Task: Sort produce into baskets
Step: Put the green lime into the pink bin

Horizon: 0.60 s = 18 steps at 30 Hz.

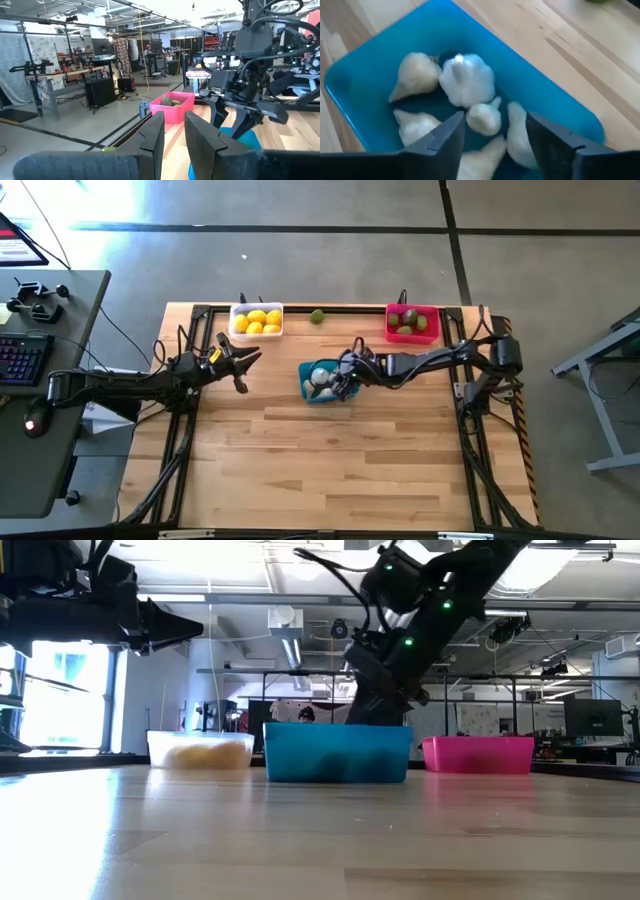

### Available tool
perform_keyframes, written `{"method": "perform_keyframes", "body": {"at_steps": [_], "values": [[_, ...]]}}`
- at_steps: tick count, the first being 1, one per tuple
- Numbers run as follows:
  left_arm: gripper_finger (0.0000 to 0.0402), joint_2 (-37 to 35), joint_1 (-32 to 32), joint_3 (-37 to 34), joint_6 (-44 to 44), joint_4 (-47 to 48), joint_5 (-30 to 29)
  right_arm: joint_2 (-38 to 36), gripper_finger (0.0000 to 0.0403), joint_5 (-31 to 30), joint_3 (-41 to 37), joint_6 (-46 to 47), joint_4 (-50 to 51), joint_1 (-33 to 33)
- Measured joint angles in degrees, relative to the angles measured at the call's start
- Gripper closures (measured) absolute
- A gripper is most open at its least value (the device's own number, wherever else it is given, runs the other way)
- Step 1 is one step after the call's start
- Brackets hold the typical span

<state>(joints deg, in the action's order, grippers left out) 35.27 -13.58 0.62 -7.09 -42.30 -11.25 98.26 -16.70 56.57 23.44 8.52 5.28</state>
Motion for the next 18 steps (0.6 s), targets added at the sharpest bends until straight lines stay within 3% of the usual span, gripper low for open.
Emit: {"method": "perform_keyframes", "body": {"at_steps": [5, 10, 18], "values": [[0.0339, 0.02, 0.00, 0.00, 0.48, 0.02, -0.34, 5.34, 0.0180, -0.03, 8.57, -1.49, 4.44, 1.27], [0.0339, 0.02, 0.00, 0.00, 0.87, 0.04, -0.61, 11.34, 0.0178, -2.71, 23.27, -4.11, 15.70, 5.48], [0.0339, 0.02, 0.00, 0.00, 0.62, 0.21, -1.57, 25.98, 0.0178, 3.23, 49.91, -6.99, 36.19, 15.13]]}}
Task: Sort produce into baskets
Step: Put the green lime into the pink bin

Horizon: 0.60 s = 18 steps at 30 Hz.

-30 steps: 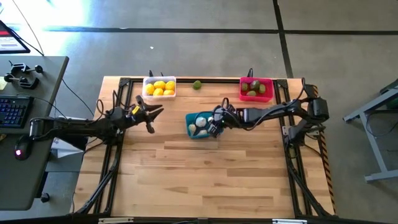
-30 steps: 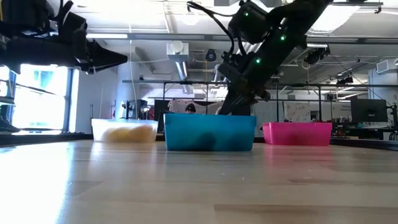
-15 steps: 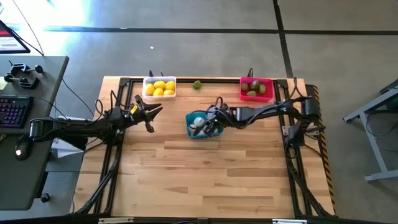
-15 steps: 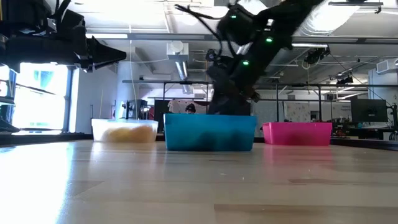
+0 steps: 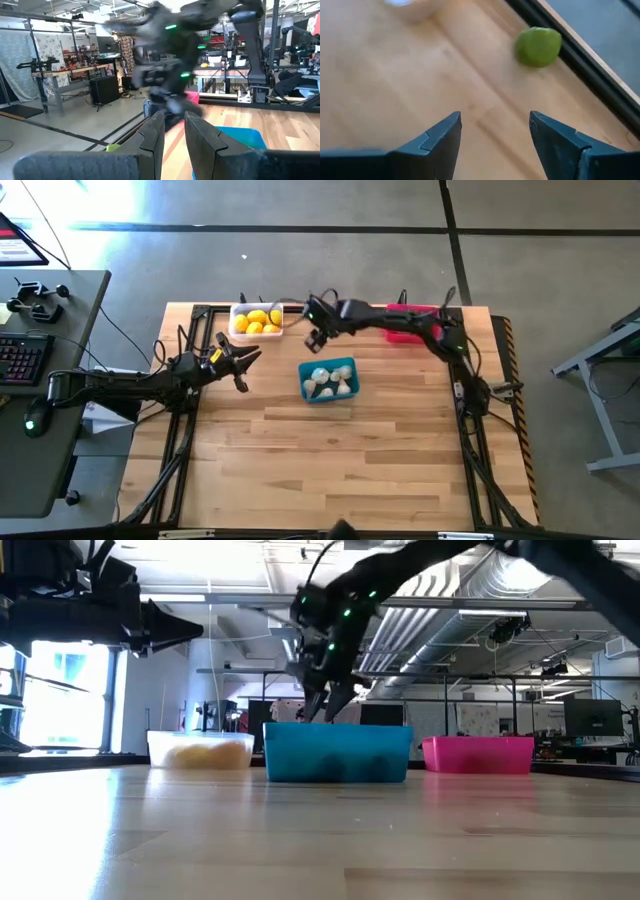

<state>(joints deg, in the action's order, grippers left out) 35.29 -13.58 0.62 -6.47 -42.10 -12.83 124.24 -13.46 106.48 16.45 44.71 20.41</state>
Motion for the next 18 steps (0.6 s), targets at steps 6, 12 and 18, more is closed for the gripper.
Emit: {"method": "perform_keyframes", "body": {"at_steps": [6, 12, 18], "values": [[0.0339, 0.02, 0.00, 0.00, -0.14, 0.30, 0.01, 11.15, 0.0178, 1.75, 17.53, -1.91, 8.87, 4.35], [0.0339, 0.02, 0.00, 0.02, -0.18, 0.30, -0.02, 18.69, 0.0178, 3.05, 28.34, -5.25, 11.24, 7.98], [0.0339, 0.04, -0.14, 0.05, -0.86, 0.44, -0.90, 19.68, 0.0178, 5.64, 26.57, -6.02, 9.95, 11.13]]}}
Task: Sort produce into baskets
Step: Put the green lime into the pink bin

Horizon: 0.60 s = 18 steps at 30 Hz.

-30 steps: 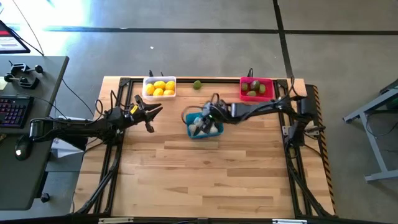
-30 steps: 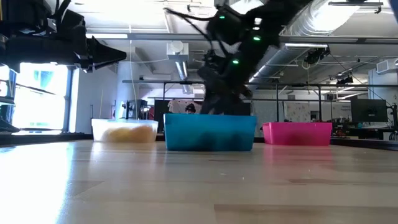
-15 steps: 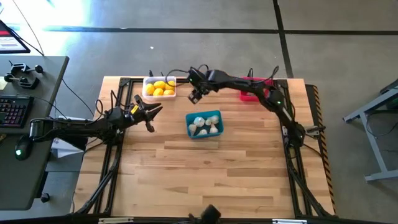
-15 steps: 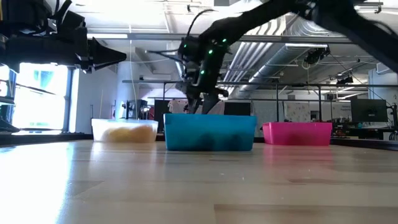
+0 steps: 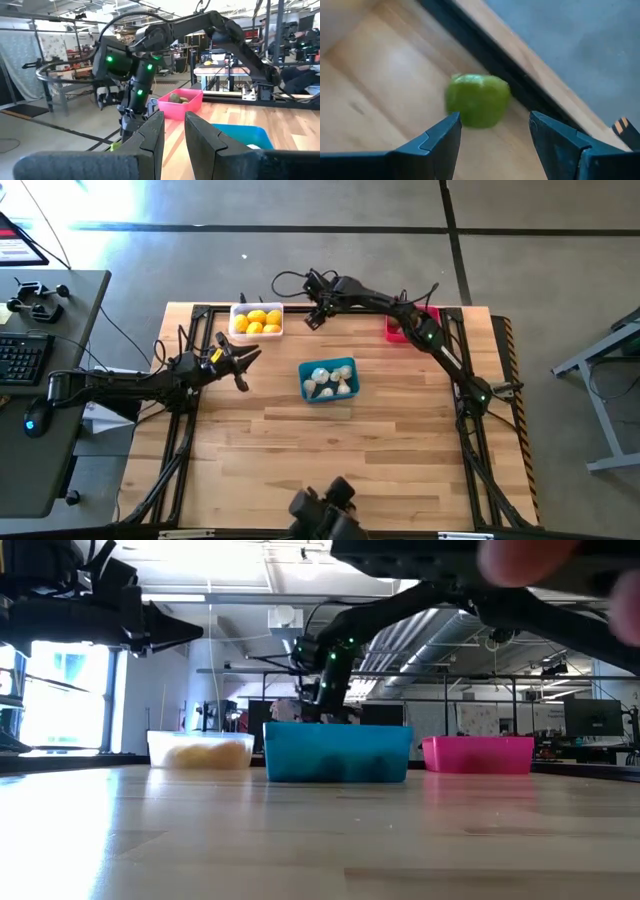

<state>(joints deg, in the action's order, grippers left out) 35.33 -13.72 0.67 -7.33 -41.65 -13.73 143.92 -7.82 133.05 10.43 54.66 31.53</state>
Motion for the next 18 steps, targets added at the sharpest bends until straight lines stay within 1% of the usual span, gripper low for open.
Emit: {"method": "perform_keyframes", "body": {"at_steps": [2, 5, 11, 15, 18], "values": [[0.0339, 0.00, -0.28, 0.02, -0.03, 0.14, -0.18, 0.02, 0.0178, 0.33, -0.06, 0.00, -1.43, 0.51], [0.0339, 0.00, -0.62, 0.02, -0.32, 0.22, -0.30, -0.07, 0.0178, 5.07, 0.00, -0.39, -4.09, 1.13], [0.0339, 0.00, -1.04, 0.02, -0.40, 0.27, -0.38, 1.63, 0.0178, 11.60, -0.02, 1.35, -6.43, 2.11], [0.0339, 0.00, -1.04, 0.02, -0.42, 0.42, -0.38, 1.66, 0.0180, 11.39, -0.02, 1.60, -5.82, 2.71], [0.0339, 0.00, -1.04, 0.02, -0.39, 0.52, -0.38, 1.66, 0.0193, 12.16, -0.02, 2.95, -4.77, 3.42]]}}
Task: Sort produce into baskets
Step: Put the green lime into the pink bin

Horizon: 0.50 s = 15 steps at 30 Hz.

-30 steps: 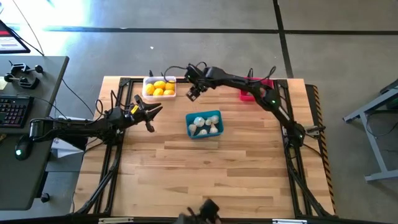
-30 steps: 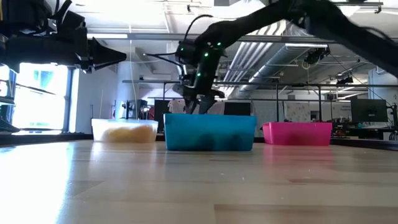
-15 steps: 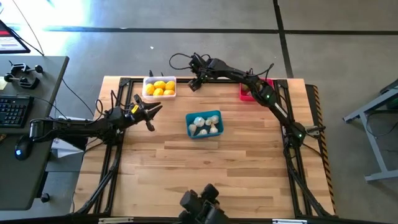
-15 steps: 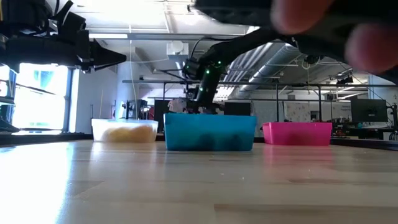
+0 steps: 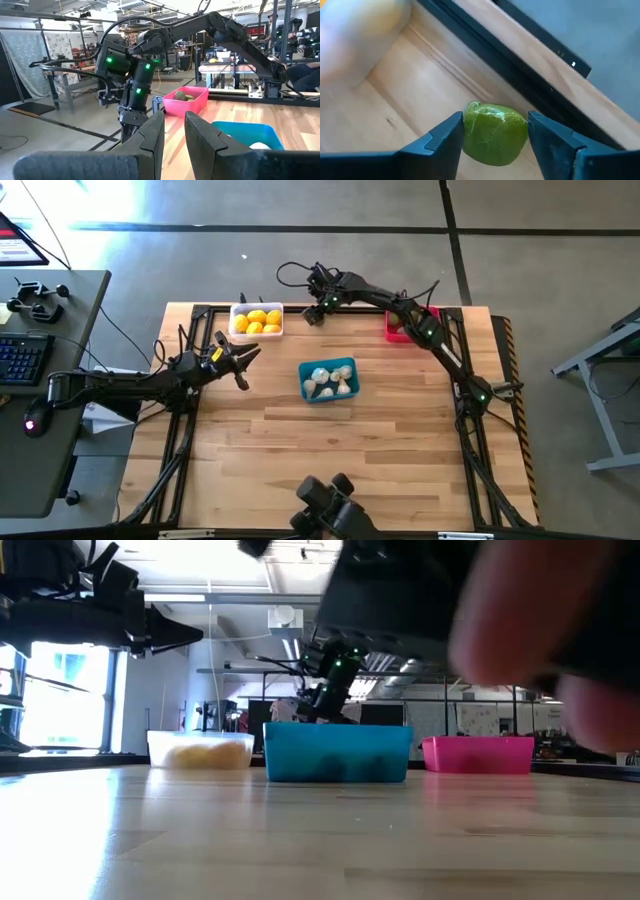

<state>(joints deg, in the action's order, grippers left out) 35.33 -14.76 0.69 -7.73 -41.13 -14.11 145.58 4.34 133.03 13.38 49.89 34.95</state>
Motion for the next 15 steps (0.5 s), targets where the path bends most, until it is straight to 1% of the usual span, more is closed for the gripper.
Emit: {"method": "perform_keyframes", "body": {"at_steps": [5, 15], "values": [[0.0339, 0.00, 0.00, 0.00, 0.21, 0.86, 0.00, -0.06, 0.0244, 1.40, 0.05, -1.68, 5.05, 0.92], [0.0339, -0.09, 0.00, -0.01, 1.50, 2.35, 0.00, -2.46, 0.0345, 0.11, -0.07, -8.71, 12.43, 0.67]]}}
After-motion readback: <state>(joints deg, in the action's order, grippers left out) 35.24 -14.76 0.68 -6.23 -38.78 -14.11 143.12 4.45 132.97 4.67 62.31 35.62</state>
